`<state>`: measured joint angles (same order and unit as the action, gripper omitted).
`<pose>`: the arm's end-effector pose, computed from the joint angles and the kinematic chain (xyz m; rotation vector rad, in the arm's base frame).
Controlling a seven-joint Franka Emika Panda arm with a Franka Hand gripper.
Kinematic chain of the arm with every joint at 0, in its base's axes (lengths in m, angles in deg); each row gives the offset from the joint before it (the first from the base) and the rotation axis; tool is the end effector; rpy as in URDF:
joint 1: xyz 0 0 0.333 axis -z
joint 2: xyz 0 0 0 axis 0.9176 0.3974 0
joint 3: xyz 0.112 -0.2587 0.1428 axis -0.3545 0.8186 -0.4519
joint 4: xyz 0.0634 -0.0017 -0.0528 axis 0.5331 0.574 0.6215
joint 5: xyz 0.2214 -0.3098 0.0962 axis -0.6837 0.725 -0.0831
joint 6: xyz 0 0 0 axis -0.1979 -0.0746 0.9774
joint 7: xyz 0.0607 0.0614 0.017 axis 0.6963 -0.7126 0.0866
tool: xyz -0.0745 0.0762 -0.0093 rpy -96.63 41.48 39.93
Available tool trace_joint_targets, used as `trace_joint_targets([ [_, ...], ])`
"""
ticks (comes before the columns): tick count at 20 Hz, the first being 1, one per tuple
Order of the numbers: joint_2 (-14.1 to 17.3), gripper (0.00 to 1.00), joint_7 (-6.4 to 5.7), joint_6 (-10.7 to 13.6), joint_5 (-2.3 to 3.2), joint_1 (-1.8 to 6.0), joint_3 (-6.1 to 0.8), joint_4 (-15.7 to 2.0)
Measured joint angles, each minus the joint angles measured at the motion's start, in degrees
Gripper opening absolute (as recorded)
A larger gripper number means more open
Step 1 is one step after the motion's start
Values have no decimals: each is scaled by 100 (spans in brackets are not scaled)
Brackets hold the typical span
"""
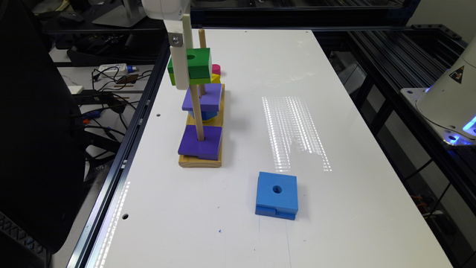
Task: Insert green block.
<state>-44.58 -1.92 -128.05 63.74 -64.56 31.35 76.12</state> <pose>0.6279 0.1095 0.3640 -2.8363 1.1495 -0.0370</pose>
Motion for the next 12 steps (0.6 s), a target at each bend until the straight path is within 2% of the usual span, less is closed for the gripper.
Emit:
trace_joint_targets([
  [12, 51, 0, 0, -21, 0, 2, -1, 1],
])
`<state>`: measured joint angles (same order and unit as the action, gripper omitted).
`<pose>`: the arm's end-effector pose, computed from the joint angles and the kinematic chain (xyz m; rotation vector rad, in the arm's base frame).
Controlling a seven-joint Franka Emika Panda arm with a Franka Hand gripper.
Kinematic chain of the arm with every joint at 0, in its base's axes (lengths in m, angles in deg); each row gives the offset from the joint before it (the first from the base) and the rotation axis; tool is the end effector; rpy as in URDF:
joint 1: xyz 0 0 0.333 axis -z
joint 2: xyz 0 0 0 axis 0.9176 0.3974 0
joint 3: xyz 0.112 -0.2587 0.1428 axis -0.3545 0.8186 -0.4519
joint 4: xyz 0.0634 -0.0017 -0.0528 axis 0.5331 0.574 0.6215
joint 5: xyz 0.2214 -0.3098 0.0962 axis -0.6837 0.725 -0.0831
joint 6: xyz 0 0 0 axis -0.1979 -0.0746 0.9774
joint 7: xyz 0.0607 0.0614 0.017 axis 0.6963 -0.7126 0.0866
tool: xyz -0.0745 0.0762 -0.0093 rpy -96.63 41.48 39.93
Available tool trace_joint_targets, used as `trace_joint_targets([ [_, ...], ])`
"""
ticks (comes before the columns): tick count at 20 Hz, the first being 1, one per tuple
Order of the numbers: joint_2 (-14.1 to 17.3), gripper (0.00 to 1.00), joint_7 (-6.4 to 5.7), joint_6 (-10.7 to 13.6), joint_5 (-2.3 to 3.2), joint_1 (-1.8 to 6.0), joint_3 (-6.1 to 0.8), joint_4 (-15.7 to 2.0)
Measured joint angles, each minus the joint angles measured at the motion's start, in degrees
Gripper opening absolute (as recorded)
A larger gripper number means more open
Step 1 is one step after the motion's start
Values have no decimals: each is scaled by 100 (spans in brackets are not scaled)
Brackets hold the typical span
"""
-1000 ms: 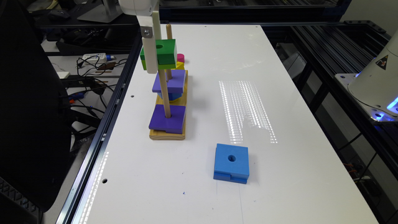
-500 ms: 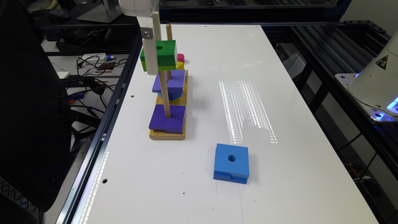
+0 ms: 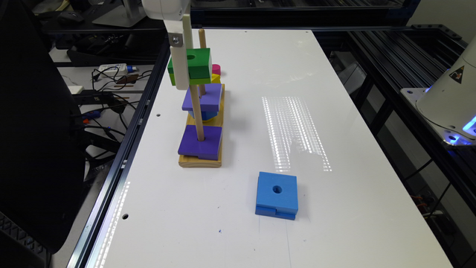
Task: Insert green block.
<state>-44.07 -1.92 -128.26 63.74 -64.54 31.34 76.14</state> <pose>0.6284 0.1094 0.3586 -2.8372 1.1508 -0.0285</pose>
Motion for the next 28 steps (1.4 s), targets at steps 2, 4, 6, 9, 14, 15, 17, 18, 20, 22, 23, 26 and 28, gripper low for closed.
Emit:
trace_joint_targets([
  [2, 22, 0, 0, -24, 0, 0, 0, 0],
  [4, 28, 0, 0, -29, 0, 0, 0, 0],
  [6, 29, 0, 0, -29, 0, 0, 0, 0],
  [9, 29, 0, 0, -29, 0, 0, 0, 0],
  [14, 52, 0, 0, -39, 1, 1, 1, 3],
  [15, 104, 0, 0, -80, 9, 2, 3, 6],
  [17, 224, 0, 1, -180, 30, 3, 8, 7],
  [18, 255, 0, 0, -203, 36, 3, 9, 7],
  [20, 265, 0, 0, -209, 38, 4, 9, 6],
  [22, 265, 0, 0, -209, 39, 4, 9, 6],
  [23, 265, 0, 0, -209, 39, 4, 9, 6],
  [26, 265, 0, 0, -209, 39, 4, 9, 6],
  [28, 265, 0, 0, -209, 39, 5, 9, 6],
])
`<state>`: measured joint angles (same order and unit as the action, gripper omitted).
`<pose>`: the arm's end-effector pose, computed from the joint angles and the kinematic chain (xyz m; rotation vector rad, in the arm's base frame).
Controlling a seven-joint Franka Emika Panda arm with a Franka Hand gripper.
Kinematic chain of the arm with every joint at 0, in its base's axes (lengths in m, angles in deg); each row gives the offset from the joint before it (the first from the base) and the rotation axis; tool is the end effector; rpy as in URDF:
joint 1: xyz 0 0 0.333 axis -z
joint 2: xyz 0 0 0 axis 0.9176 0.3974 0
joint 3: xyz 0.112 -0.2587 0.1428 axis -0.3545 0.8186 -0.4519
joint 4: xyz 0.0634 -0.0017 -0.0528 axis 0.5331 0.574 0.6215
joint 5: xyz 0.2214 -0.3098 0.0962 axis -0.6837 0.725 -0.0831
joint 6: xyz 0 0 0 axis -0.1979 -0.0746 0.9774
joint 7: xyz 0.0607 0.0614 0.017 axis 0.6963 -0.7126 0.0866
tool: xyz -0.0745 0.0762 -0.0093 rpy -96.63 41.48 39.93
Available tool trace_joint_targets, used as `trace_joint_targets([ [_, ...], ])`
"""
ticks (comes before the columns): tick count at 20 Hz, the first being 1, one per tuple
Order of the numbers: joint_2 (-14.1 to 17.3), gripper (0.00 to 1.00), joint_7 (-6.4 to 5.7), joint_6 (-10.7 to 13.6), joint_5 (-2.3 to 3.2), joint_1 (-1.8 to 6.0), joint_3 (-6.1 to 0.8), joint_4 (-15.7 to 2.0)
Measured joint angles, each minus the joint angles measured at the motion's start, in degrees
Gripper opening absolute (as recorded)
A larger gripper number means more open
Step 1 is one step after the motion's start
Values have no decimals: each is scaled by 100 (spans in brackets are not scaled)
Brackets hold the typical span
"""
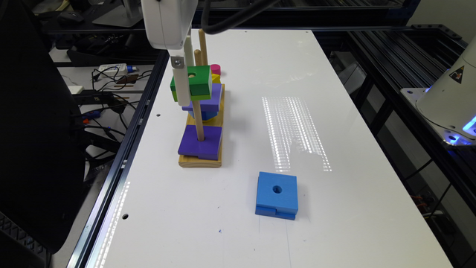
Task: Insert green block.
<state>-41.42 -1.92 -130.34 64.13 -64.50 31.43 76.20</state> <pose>0.6327 0.1083 0.3325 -2.8386 1.1526 -0.0125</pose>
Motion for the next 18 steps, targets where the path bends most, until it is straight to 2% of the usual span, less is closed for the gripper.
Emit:
trace_joint_targets([
  [6, 123, 0, 0, -92, 22, 0, 4, 12],
  [18, 132, 0, 0, -96, 23, 0, 5, 13],
])
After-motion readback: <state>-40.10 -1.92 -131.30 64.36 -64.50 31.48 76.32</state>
